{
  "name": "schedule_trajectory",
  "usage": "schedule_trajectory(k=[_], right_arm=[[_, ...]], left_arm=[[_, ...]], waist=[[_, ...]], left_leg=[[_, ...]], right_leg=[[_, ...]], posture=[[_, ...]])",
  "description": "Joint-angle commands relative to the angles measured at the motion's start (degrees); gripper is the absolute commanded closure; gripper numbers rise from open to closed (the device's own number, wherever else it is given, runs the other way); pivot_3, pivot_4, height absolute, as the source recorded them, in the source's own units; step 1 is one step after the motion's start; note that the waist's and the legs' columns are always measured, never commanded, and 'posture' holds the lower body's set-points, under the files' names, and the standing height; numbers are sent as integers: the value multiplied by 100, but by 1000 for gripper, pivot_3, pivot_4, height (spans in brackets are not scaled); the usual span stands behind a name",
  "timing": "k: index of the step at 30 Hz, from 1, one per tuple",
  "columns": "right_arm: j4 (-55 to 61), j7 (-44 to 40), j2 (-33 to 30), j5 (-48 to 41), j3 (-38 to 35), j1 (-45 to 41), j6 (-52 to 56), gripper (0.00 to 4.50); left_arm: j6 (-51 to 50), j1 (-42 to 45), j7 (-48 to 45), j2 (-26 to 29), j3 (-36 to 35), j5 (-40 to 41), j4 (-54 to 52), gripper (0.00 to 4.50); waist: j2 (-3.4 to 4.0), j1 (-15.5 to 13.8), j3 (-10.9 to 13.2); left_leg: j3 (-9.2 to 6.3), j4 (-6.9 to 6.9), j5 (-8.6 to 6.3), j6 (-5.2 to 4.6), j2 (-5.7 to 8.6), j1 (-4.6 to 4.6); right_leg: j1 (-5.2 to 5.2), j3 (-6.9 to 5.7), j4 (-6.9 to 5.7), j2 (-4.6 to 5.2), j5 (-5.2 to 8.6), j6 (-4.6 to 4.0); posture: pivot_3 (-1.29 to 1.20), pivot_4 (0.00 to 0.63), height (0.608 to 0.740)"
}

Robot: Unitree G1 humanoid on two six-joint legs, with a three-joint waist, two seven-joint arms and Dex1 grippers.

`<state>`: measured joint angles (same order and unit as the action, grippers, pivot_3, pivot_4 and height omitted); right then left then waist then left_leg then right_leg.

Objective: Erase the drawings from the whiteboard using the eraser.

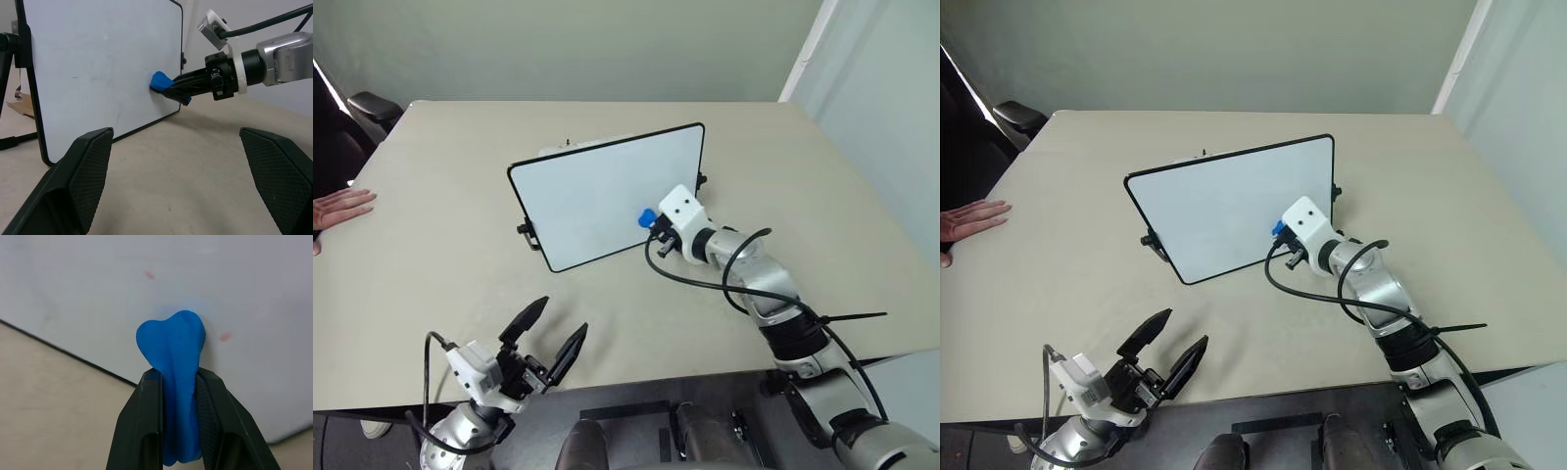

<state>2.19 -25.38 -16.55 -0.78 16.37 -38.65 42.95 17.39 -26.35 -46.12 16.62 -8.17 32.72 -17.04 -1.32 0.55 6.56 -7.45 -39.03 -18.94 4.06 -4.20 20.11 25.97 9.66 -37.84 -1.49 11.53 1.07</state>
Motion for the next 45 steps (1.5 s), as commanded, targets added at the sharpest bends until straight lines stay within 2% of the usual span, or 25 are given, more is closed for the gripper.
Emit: schedule_trajectory(k=[1,8,16,26,37,45], right_arm=[[45,180,-189,117,-396,-70,-56,3676],[205,82,-164,72,-321,-104,-54,3676],[408,-261,172,33,261,-184,-186,3676],[-35,-377,589,19,222,-631,-605,3676],[-152,-252,94,182,39,-263,-451,3676],[230,-45,-360,106,-517,214,-197,3676]], left_arm=[[52,-21,-29,-27,5,60,-212,0],[37,-23,-23,-33,65,49,-263,0],[24,-52,7,-53,139,17,-335,0],[32,-24,51,-44,97,32,-276,0],[-9,55,26,-26,-27,107,-193,0],[-14,-11,-2,-32,58,88,-312,0]], waist=[[0,-1,0],[0,8,0],[0,39,0],[1,60,0],[0,11,0],[0,-39,0]], left_leg=[[0,-1,0,0,0,-1],[0,5,0,-1,0,-2],[0,7,-1,-1,-1,-3],[-1,7,-1,-1,-1,-2],[-2,1,1,0,-1,-4],[2,-4,3,4,0,-2]], right_leg=[[-1,0,0,0,0,0],[4,0,0,-2,0,0],[7,0,-1,-3,0,2],[13,0,-5,-3,-1,1],[-3,0,-8,-2,-7,-7],[-9,0,-4,1,-7,-7]], posture=[[0,150,740],[0,150,740],[0,150,740],[0,150,740],[0,150,740],[0,150,740]])
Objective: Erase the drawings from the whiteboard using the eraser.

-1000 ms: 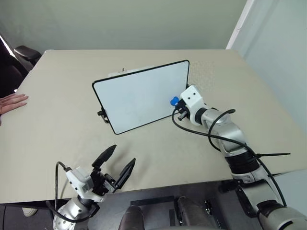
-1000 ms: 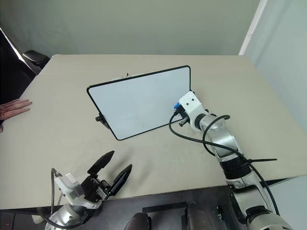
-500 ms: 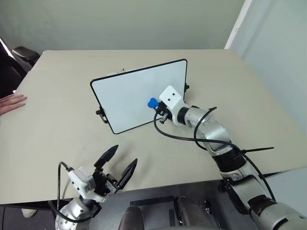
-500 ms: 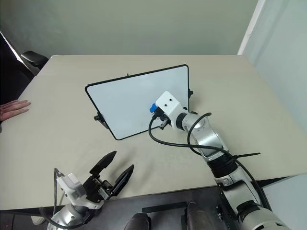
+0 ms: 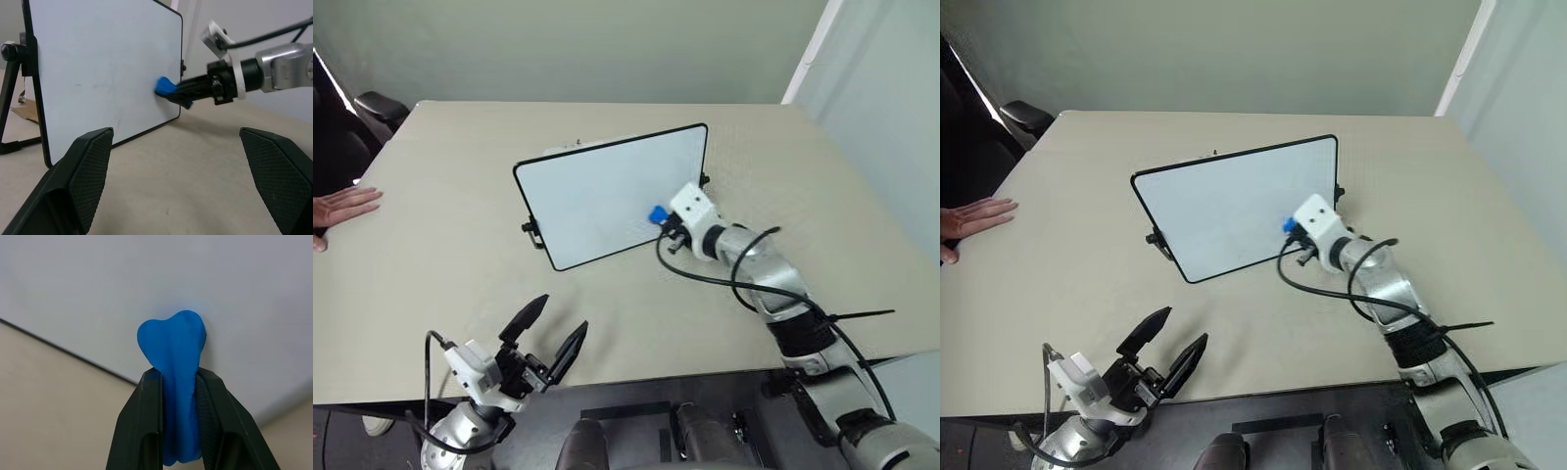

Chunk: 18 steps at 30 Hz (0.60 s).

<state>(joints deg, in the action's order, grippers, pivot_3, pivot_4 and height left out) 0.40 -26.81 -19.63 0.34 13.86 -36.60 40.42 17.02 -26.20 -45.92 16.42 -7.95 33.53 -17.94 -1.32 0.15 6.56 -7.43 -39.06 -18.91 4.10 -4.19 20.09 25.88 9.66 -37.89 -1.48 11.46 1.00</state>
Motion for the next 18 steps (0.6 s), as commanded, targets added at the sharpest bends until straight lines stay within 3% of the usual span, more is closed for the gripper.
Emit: schedule_trajectory(k=[1,8,13,18], right_arm=[[552,92,-68,-62,-338,62,125,3676],[1973,-37,-206,-591,-879,575,1401,3676],[2912,21,-139,-1165,-1384,1050,3216,3676],[3344,246,-36,-1339,-1667,1483,3865,3676]], left_arm=[[29,-43,-26,-15,51,2,-242,0],[38,-120,11,-32,155,-36,-369,0],[37,-154,18,-23,168,-13,-400,0],[32,-177,12,-26,190,6,-423,0]], waist=[[0,9,0],[-1,13,0],[-2,-25,-1],[-2,-22,-1]], left_leg=[[0,2,0,0,0,-1],[5,5,-4,-2,0,5],[8,2,-17,0,1,5],[12,3,-21,-5,1,2]], right_leg=[[2,0,0,-2,1,1],[1,-1,3,-6,20,33],[-10,-1,5,-5,39,55],[-10,-1,5,-5,44,56]], posture=[[0,150,740],[0,150,740],[0,150,740],[0,150,740]])
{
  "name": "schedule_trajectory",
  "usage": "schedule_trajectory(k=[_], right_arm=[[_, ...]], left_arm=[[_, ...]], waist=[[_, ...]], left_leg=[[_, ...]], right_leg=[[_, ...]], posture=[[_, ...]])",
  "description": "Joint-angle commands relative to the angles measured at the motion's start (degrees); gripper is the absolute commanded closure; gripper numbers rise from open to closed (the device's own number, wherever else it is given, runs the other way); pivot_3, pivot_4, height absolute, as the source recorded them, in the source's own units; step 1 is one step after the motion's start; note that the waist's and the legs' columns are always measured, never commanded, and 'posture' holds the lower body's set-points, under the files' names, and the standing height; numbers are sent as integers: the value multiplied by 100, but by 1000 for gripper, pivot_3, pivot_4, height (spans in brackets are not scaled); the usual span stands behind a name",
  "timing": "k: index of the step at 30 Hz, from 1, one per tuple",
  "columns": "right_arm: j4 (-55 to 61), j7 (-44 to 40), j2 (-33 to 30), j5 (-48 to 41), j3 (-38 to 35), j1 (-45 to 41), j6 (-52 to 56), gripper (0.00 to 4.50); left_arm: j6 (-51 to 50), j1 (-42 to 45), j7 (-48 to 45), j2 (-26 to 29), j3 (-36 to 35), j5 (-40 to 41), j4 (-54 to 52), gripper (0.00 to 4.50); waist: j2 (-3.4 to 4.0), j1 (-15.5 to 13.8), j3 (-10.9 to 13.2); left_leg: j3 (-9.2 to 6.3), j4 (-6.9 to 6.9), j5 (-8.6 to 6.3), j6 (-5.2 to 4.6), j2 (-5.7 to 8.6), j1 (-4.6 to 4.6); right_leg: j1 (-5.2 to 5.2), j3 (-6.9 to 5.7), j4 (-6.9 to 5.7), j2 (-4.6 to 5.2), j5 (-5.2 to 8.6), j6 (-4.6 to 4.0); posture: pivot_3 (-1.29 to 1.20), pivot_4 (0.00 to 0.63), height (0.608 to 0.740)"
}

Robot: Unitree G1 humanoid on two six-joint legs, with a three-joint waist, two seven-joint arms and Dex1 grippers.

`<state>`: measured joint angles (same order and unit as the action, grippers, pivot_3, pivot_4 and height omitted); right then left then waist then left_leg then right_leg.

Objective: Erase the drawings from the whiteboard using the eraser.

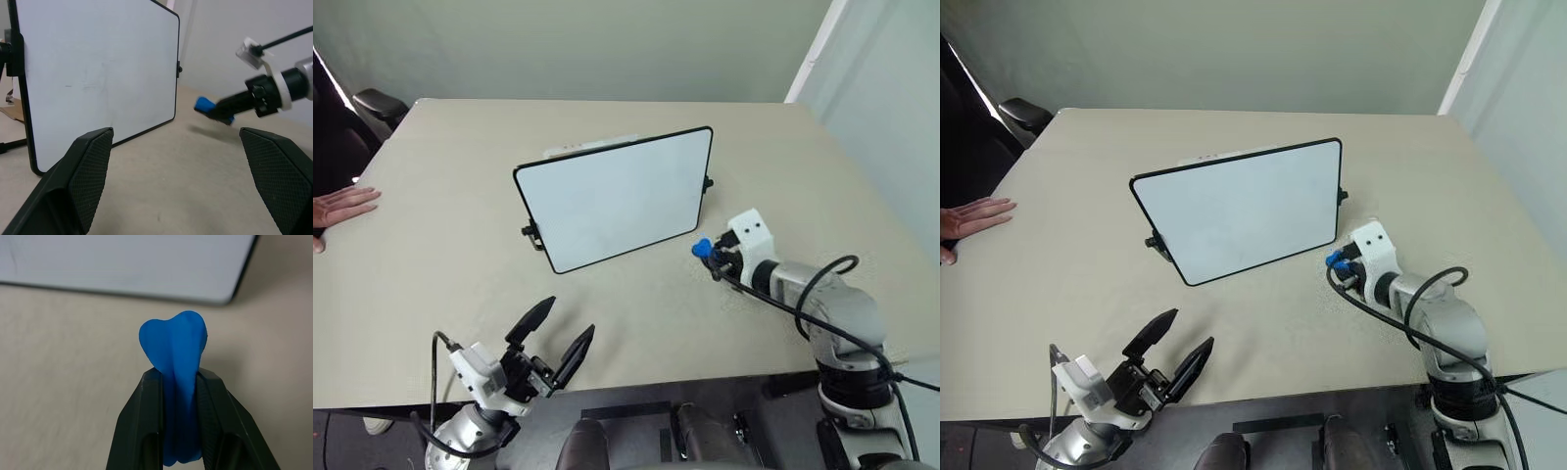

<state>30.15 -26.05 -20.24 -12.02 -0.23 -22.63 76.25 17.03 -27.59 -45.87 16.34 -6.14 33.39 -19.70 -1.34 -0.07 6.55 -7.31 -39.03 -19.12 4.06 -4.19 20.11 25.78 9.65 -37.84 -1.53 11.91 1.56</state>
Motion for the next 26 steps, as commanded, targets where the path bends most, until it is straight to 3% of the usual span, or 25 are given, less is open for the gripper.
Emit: schedule_trajectory(k=[1,2,5,12,19,26], right_arm=[[386,215,36,-117,-299,131,365,3676],[397,244,28,-129,-321,167,410,3676],[434,280,5,-195,-378,210,487,3010],[766,150,-478,-263,-299,447,-299,787],[1771,-438,-292,-1083,-885,1093,-1742,787],[1636,-403,-86,-1284,-994,1490,-2900,787]], left_arm=[[30,-42,6,-18,16,24,-253,0],[26,-46,4,-17,24,29,-260,0],[24,-67,-3,-19,55,32,-289,0],[33,-140,34,-37,150,-19,-409,0],[101,-207,3,-44,207,-82,-446,0],[119,-259,18,-44,260,-120,-504,0]], waist=[[0,1,0],[0,1,0],[0,8,0],[1,4,0],[0,-6,0],[-4,-3,-3]], left_leg=[[1,0,0,0,0,0],[0,0,0,0,0,-2],[1,-1,0,-1,0,-5],[3,0,-6,-11,0,-2],[10,1,-24,-45,1,-1],[11,-5,-28,-51,1,-12]], right_leg=[[0,0,0,0,0,0],[0,0,0,0,0,0],[-1,0,-2,-1,-1,-1],[-1,0,-2,-2,6,-6],[-3,-1,-2,-5,18,5],[-11,0,-3,-3,20,-1]], posture=[[0,150,740],[0,150,740],[0,150,740],[0,150,740],[0,150,740],[0,150,740]])
